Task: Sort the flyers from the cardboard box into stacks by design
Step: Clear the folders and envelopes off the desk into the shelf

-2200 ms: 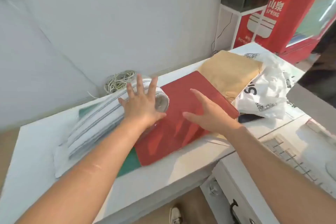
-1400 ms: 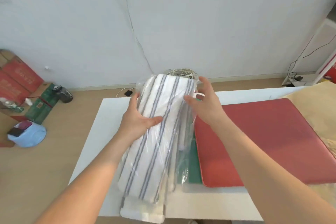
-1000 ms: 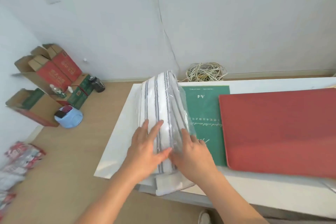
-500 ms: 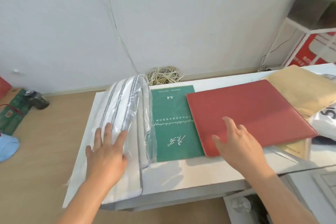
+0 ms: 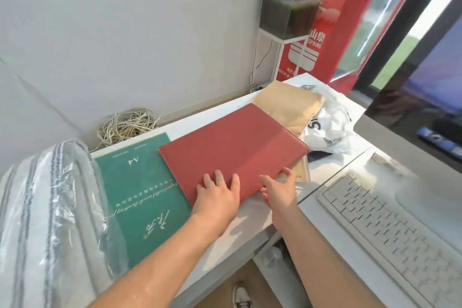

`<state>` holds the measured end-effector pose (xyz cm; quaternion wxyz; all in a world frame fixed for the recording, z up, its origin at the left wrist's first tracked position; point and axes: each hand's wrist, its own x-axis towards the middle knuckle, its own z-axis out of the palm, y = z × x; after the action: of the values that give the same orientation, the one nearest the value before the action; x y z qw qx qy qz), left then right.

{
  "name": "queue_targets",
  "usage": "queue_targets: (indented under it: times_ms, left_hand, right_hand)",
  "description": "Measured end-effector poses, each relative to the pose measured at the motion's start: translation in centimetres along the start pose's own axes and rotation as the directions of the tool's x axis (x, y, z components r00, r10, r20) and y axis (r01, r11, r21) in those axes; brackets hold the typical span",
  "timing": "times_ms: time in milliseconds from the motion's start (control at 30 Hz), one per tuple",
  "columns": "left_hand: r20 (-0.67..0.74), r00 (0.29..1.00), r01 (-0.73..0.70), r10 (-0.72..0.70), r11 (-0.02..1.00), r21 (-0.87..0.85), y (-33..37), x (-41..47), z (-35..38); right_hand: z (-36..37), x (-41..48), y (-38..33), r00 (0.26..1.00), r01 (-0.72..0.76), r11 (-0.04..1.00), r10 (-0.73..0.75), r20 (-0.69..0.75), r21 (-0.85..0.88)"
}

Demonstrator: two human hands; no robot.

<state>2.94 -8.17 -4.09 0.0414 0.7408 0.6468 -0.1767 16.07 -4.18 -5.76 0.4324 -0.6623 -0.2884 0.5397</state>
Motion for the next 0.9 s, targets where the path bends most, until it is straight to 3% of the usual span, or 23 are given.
queue_targets:
  times_ms: [100, 167, 233, 300, 367, 467, 533, 567, 633, 700, 800, 900]
  left_hand:
    - [-0.048, 0.997, -0.059, 0.065, 0.992, 0.116, 0.5, -0.5, -2.6]
    - [-0.282, 0.951, -0.067, 0.125, 0.976, 0.206, -0.3, -0.3, -4.0]
    - [-0.419, 0.896, -0.045, 0.151, 0.967, 0.252, -1.4, -0.1, -6.2]
    - [-0.446, 0.888, -0.006, 0.11, 0.974, 0.228, -2.1, 0.0, -8.6]
    - [-0.438, 0.897, 0.042, 0.06, 0.975, 0.22, -2.3, -0.6, -11.3]
    - [-0.466, 0.883, 0.028, -0.056, 0.997, -0.067, -1.9, -2.2, -13.0]
    - [-0.501, 0.856, -0.077, -0.127, 0.927, -0.366, -1.9, -2.8, -13.0]
    - [-0.51, 0.85, -0.106, -0.132, 0.905, -0.411, -2.1, -2.6, -12.4]
    - [-0.417, 0.899, -0.051, -0.134, 0.914, -0.402, -3.1, -1.4, -9.7]
    - [-0.2, 0.962, 0.052, -0.185, 0.846, -0.531, -3.8, -0.4, -6.0]
    - [-0.176, 0.95, 0.095, -0.259, 0.773, -0.627, -5.4, 0.0, -2.4]
    - [-0.08, 0.919, 0.285, -0.385, 0.793, -0.539, -10.1, 1.4, -0.6]
  right_hand:
    - [-0.4, -0.3, -2.0, 0.996, 0.085, 0.994, -0.086, 0.014, 0.067]
    - [-0.7, -0.5, -4.4, 0.988, 0.135, 0.984, -0.142, 0.053, 0.113]
    - [-0.3, -0.3, -7.7, 0.976, 0.103, 0.991, -0.117, 0.185, 0.083]
    - [1.1, -0.1, -10.6, 0.937, 0.034, 0.995, -0.063, 0.343, 0.091]
    - [2.4, 0.1, -12.9, 0.913, 0.067, 0.987, -0.12, 0.391, 0.146]
    - [2.4, 1.0, -15.1, 0.829, 0.164, 0.979, -0.205, 0.521, 0.125]
    - [1.9, 2.3, -15.2, 0.743, 0.15, 0.985, -0.167, 0.649, 0.082]
    - [1.9, 2.9, -14.9, 0.701, 0.139, 0.989, -0.132, 0.701, 0.048]
    - [2.6, 3.9, -13.6, 0.653, 0.129, 0.989, -0.034, 0.757, -0.068]
    - [3.4, 4.5, -11.8, 0.671, 0.14, 0.971, 0.051, 0.74, -0.194]
    - [2.9, 6.2, -9.9, 0.741, 0.117, 0.948, 0.114, 0.662, -0.295]
    - [1.3, 8.9, -10.8, 0.8, 0.144, 0.94, 0.074, 0.595, -0.31]
